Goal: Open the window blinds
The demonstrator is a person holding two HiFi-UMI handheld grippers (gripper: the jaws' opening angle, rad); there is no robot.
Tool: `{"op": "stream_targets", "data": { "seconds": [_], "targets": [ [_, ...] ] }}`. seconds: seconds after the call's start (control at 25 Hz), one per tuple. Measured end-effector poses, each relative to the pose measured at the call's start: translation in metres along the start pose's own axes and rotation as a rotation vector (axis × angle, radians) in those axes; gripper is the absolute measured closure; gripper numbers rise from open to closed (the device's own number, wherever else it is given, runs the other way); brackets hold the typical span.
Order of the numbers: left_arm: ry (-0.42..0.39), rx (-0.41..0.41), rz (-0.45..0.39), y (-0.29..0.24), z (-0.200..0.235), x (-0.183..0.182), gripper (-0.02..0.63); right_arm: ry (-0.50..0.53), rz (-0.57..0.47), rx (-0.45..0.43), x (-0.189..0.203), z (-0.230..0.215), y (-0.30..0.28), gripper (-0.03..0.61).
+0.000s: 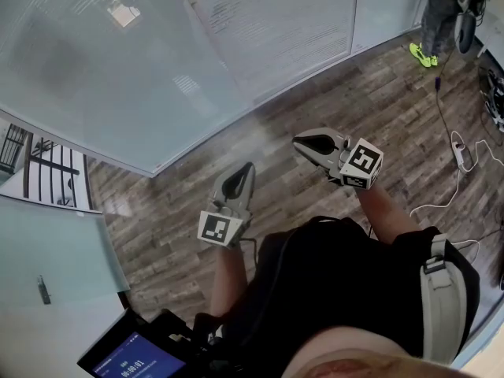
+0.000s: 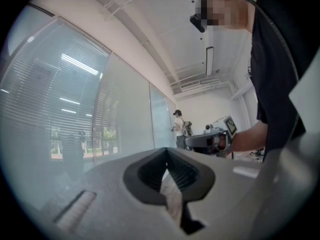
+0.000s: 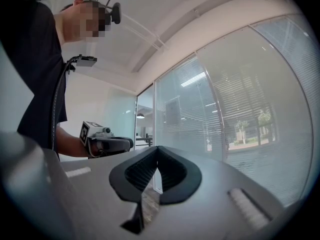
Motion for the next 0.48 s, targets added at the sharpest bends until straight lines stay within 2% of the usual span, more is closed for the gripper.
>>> {"op": "stream_targets", "data": {
  "seconds": [0.48],
  "targets": [
    [0.000,-0.049,0.017,0.010,0.004,-0.001,0.611,-0.030,-0.029,-0.024,-0.001,0.001,-0.007,0.574]
  ]
}}
Point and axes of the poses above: the fingertips, and each gripper's own axes: y backward along the fingers, z to its left, x out of its underside, the point moved 7 cm from there along y, backward along the fingers, and after that the axes turned 10 degrees about x, right-handed, at the moved point
